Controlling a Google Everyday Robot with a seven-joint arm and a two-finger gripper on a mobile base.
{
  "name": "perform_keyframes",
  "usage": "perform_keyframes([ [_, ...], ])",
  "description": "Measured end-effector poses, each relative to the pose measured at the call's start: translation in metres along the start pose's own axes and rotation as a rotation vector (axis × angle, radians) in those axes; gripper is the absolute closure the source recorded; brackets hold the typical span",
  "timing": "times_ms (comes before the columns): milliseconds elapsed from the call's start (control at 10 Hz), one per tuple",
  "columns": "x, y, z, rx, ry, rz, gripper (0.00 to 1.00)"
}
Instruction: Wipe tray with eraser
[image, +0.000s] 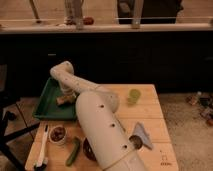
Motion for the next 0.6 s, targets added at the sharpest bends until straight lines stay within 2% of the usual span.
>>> perform_keyframes([
  [200, 0.0, 0.0, 0.0, 0.0, 0.001, -0.004, 0.98],
  [300, -0.003, 0.001, -0.002, -0.002, -0.02, -0.017, 0.98],
  [500, -0.02, 0.011, -0.013, -0.015, -0.114, -0.063, 0.98],
  [600, -0.024, 0.019, -0.019, -0.026, -0.146, -0.085, 0.98],
])
